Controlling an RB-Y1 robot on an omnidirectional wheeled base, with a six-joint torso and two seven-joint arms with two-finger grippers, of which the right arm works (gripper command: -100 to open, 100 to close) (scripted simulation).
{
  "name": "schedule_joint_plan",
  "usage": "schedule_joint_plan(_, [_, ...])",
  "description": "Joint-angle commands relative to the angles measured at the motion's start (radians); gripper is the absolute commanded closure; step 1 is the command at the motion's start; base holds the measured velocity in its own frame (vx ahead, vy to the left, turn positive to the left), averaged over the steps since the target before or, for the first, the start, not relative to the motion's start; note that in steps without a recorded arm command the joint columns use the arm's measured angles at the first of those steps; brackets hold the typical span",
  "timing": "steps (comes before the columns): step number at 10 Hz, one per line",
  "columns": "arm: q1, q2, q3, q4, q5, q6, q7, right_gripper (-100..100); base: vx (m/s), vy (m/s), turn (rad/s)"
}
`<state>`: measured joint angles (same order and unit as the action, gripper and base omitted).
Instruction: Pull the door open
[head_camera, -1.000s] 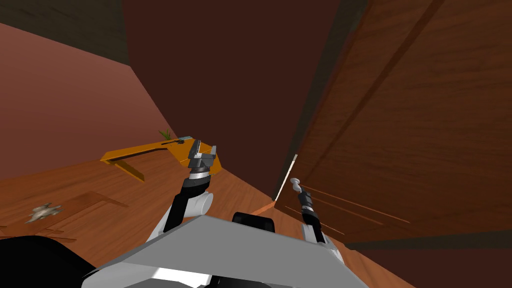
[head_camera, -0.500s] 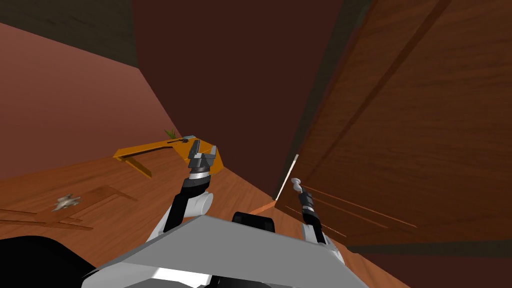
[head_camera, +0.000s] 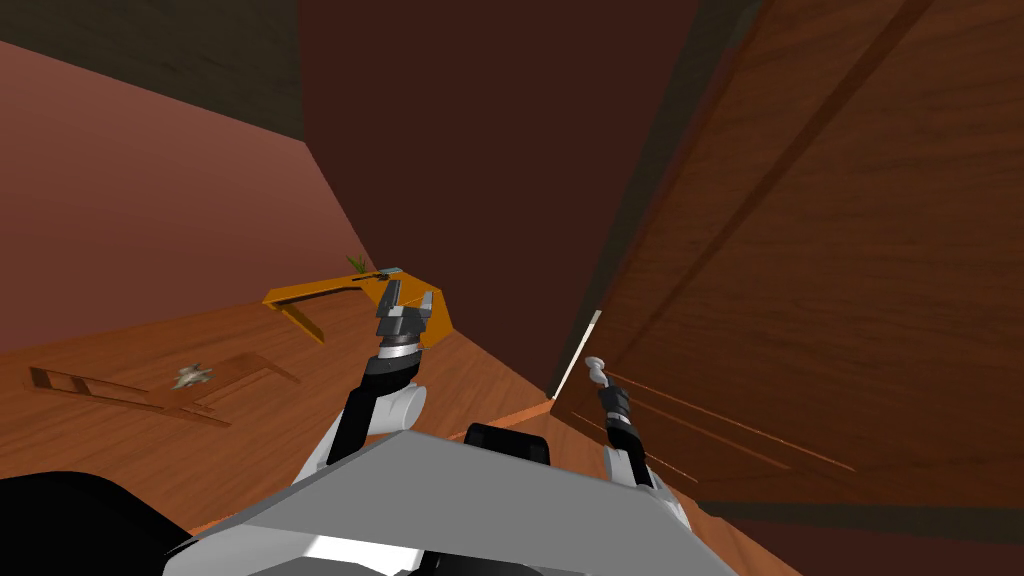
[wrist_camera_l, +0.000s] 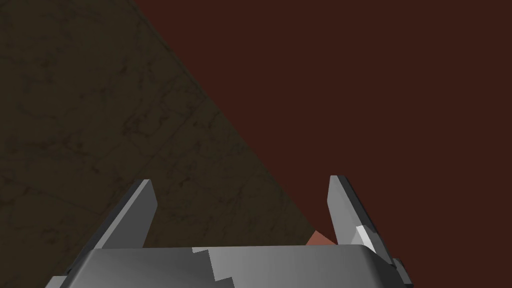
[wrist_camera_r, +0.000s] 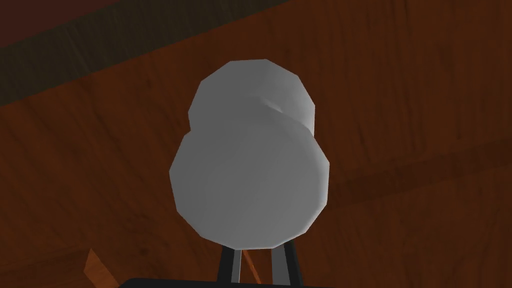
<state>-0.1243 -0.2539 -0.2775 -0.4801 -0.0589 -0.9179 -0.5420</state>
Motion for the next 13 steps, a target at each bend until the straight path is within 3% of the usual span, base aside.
schedule_joint_plan(1, [-0.007,0.019,0.006,-0.009,-0.010,0.002,-0.042,-100,-0.083,-0.020,-0.015])
schedule_joint_plan(3, [-0.007,0.019,0.006,-0.009,-0.010,0.002,-0.042,-100,-0.043,0.010,0.044])
schedule_joint_plan(13, [-0.052,0.064,0.011,0.009,-0.094,0.014,-0.297,-100,-0.065,-0.002,0.043])
